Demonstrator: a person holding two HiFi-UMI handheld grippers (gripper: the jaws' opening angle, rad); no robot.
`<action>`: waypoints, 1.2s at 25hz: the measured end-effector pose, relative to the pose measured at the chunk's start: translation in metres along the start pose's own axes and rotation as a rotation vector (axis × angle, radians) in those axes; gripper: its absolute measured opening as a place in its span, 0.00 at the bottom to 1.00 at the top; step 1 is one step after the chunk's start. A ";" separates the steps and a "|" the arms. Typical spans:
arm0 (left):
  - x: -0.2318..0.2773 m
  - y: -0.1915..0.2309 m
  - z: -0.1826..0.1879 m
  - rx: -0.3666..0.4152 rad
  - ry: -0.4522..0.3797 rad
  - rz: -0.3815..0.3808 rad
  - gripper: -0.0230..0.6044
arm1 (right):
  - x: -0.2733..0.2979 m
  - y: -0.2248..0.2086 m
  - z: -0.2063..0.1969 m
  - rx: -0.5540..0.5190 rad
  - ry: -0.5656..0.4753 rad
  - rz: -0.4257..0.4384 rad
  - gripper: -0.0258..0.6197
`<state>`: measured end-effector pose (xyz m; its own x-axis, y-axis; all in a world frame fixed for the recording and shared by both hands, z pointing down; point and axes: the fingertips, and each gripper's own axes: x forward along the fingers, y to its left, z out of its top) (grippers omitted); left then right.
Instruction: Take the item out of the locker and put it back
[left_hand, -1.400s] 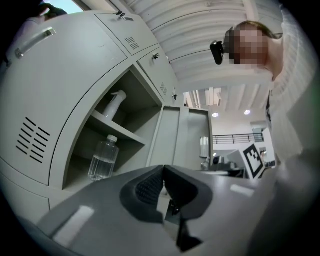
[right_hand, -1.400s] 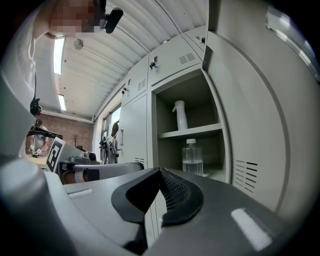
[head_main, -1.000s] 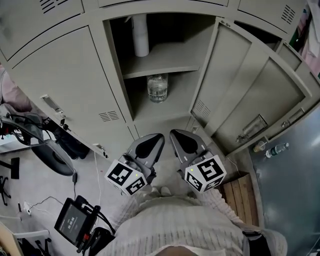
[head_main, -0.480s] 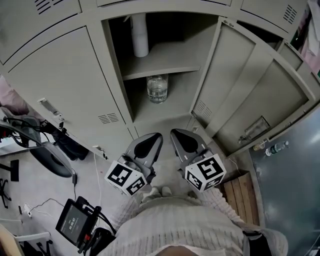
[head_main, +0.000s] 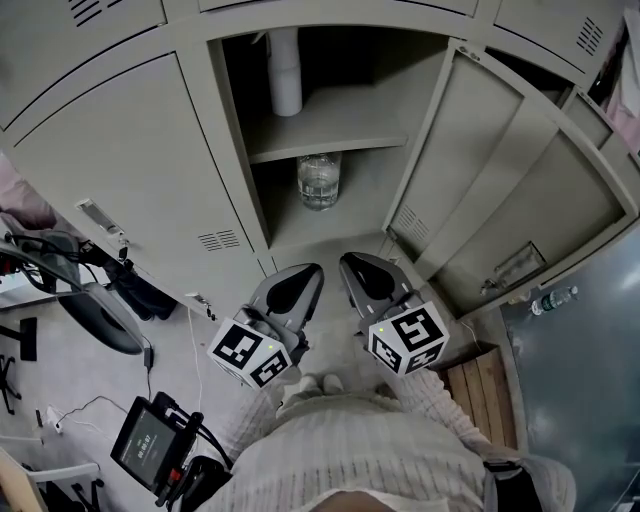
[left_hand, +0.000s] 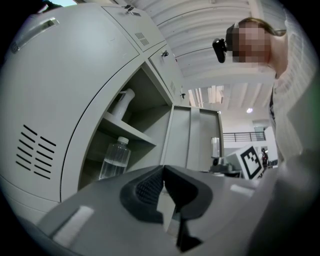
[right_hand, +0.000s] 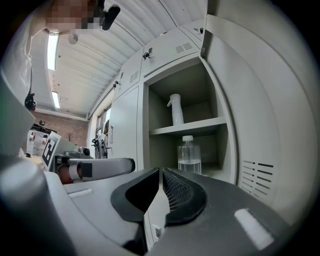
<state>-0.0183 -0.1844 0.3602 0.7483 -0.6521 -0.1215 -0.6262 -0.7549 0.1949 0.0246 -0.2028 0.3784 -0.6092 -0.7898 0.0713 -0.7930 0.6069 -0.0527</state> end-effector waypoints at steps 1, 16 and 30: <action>0.001 0.001 0.000 0.001 -0.001 0.001 0.05 | 0.004 -0.002 0.000 -0.001 -0.001 0.000 0.06; 0.000 0.019 0.003 0.033 0.008 0.025 0.05 | 0.079 -0.041 0.011 -0.067 -0.018 -0.067 0.30; 0.000 0.043 0.001 0.016 0.020 0.046 0.05 | 0.140 -0.086 0.001 -0.027 0.034 -0.181 0.66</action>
<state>-0.0455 -0.2173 0.3677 0.7230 -0.6846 -0.0929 -0.6632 -0.7254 0.1844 0.0077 -0.3658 0.3922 -0.4556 -0.8832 0.1113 -0.8892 0.4575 -0.0094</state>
